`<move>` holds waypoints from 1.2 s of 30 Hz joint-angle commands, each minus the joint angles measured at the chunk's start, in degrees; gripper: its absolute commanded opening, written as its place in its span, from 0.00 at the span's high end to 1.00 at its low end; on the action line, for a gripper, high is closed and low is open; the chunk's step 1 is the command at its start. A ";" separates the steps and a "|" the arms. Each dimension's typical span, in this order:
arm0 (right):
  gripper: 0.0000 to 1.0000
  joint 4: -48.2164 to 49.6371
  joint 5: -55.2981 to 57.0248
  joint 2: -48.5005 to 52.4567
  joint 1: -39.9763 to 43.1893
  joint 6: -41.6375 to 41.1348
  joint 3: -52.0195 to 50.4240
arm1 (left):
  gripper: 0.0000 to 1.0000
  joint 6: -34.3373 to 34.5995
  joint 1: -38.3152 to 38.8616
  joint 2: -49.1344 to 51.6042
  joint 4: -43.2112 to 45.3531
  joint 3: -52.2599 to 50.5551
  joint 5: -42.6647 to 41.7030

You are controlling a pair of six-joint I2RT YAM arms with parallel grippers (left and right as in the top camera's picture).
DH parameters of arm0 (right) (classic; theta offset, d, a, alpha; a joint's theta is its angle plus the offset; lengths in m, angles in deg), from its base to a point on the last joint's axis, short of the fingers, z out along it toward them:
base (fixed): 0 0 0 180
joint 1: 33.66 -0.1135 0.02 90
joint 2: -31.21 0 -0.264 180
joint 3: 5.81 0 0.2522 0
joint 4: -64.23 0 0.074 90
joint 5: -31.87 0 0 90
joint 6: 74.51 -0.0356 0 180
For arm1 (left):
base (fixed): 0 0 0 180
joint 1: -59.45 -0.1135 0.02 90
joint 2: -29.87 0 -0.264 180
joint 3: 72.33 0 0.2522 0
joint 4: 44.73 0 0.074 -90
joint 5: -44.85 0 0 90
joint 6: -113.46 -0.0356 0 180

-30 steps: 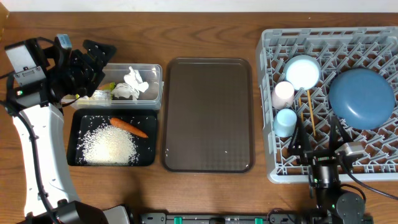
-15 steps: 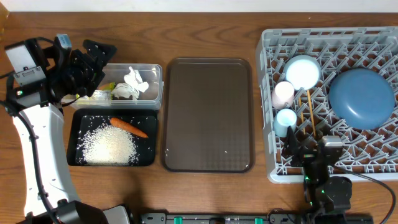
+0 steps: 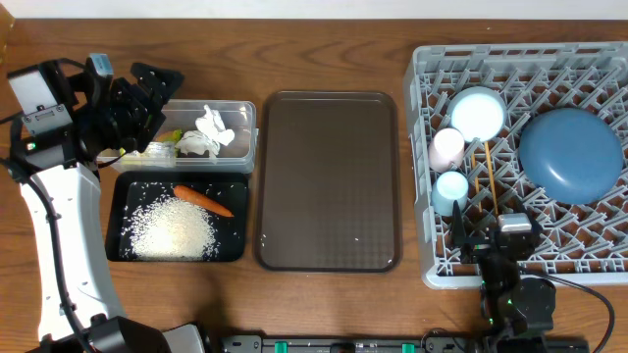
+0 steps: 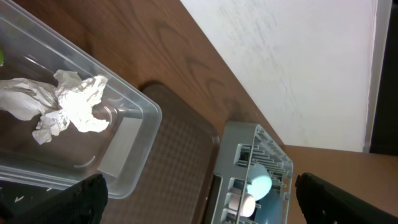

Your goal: Sort waste into correct bins and load items into the dishwasher rack

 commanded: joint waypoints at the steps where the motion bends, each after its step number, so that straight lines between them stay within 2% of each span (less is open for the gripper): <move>1: 0.01 -0.24 0.57 -0.42 -1.62 0.87 -0.09 | 0.02 0.26 -0.20 0.00 0.00 -0.15 0.11; 26: 0.01 -0.24 0.57 -0.42 -1.62 0.90 -0.07 | 0.02 0.26 -0.13 -0.50 -0.02 -0.15 0.11; 36: 0.01 -0.24 0.57 -0.42 -1.62 0.87 -0.07 | 0.02 0.26 2.78 -11.63 0.00 -0.15 0.11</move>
